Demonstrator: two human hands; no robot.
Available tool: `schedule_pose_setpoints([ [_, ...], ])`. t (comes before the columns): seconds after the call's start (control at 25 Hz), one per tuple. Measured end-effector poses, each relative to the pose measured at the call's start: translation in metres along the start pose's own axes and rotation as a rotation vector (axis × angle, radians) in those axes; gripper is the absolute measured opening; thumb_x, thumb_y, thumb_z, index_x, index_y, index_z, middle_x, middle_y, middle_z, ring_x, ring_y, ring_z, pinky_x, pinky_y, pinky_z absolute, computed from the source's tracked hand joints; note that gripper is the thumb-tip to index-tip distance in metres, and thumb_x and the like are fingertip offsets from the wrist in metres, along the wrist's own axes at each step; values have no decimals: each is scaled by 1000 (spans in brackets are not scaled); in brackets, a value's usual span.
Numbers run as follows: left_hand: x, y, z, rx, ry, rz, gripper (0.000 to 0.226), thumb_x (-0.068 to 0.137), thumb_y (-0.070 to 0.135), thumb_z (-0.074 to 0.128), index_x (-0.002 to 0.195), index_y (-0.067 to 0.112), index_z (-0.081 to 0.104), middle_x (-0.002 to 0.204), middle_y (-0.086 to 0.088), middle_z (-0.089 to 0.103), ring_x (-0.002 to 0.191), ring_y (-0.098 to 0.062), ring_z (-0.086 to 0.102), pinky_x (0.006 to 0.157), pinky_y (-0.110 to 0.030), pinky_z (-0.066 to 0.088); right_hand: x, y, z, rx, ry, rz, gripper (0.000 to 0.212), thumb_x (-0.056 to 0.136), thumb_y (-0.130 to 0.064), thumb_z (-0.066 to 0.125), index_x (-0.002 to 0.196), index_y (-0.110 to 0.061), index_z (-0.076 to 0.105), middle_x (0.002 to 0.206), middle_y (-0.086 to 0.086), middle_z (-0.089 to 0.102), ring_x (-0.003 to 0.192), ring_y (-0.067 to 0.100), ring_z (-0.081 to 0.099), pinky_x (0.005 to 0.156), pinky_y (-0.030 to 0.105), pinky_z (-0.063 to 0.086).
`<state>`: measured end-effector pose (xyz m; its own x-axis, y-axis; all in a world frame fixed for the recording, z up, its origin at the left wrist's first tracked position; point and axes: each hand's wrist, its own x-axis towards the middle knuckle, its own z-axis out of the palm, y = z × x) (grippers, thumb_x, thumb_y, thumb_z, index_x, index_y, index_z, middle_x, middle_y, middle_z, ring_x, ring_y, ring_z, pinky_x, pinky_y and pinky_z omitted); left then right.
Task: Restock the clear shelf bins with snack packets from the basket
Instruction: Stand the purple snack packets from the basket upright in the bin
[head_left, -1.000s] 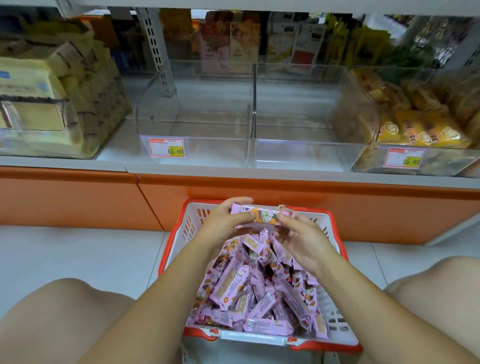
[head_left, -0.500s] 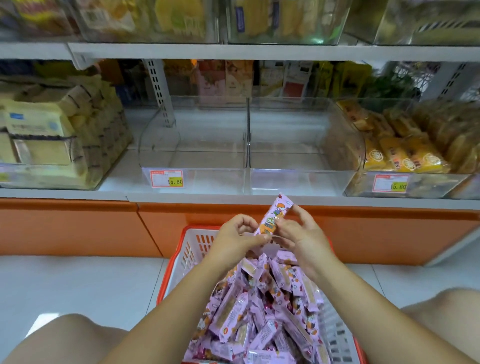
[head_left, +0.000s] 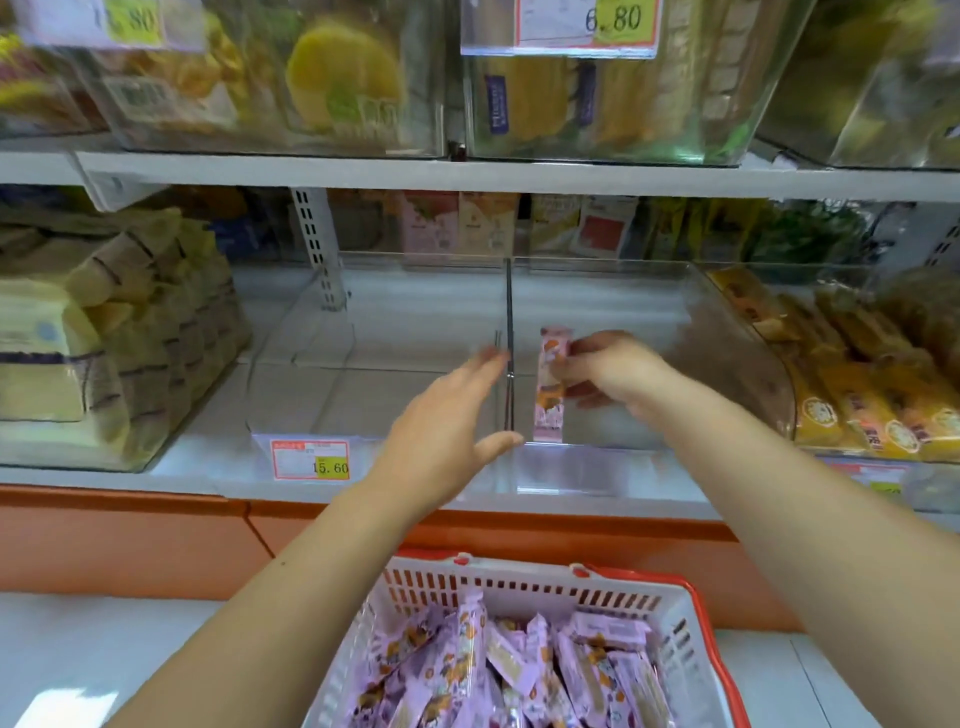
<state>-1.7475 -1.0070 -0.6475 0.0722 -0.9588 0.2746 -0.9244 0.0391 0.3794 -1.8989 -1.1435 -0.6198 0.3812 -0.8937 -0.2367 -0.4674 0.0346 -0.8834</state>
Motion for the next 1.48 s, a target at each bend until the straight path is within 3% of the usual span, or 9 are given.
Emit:
schedule_pose_setpoints([
  [0.12,9,-8,3,31,-66,66,88,85,52,61,152,35,7,160,16,4,145,-9,20,116,-31,27,29,22,14,-172,-89,234,14,88,-11,68,98,-1,65,90,18,69,77,27,67,76,38,56],
  [0.24,11,-13,4,-39,-73,89,89,85,51,62,152,38,5,159,19,4,145,-4,16,116,-22,20,38,30,25,-266,-179,339,15,90,-15,67,81,-4,61,78,10,65,68,19,61,71,30,53],
  [0.36,9,-12,6,-87,-73,79,89,86,48,63,151,38,4,158,20,7,142,2,13,107,-9,11,45,37,33,-312,-220,339,17,91,-15,66,76,-7,60,78,8,62,72,18,59,77,30,52],
  [0.52,7,-12,8,-124,-71,71,90,85,49,63,150,41,2,158,19,9,143,1,15,110,-16,17,48,44,32,-297,-257,338,14,86,-13,71,94,-2,69,95,12,70,91,25,65,98,38,49],
  [0.76,5,-10,7,-95,-65,61,90,84,50,63,150,41,3,158,18,9,144,-1,14,109,-16,15,44,41,29,-365,-280,305,22,79,-20,78,93,-5,71,98,11,72,94,25,68,91,37,53],
  [0.96,-17,-4,5,-14,201,97,70,88,49,58,148,27,30,154,7,31,140,-9,28,112,-22,21,0,11,4,-44,84,-27,21,92,-18,61,111,-10,58,91,14,64,62,25,64,50,26,55],
  [1.08,-43,7,9,-23,416,239,47,88,34,55,130,13,57,128,-2,58,117,-17,51,102,-24,37,-58,12,3,161,283,-372,14,94,-20,56,108,-19,60,82,8,64,53,15,58,47,22,48],
  [1.28,-92,8,64,3,81,140,37,89,33,49,123,24,59,118,7,60,110,-14,54,86,-31,49,-112,81,53,125,323,-478,14,89,-35,52,83,-25,59,61,5,57,54,26,52,55,36,45],
  [1.48,-156,-17,138,-48,-476,-210,44,96,34,50,139,24,45,140,1,44,118,-19,51,96,-36,45,-115,211,87,-579,-212,-36,25,99,-28,47,120,-19,58,107,4,65,91,23,61,78,34,49],
])
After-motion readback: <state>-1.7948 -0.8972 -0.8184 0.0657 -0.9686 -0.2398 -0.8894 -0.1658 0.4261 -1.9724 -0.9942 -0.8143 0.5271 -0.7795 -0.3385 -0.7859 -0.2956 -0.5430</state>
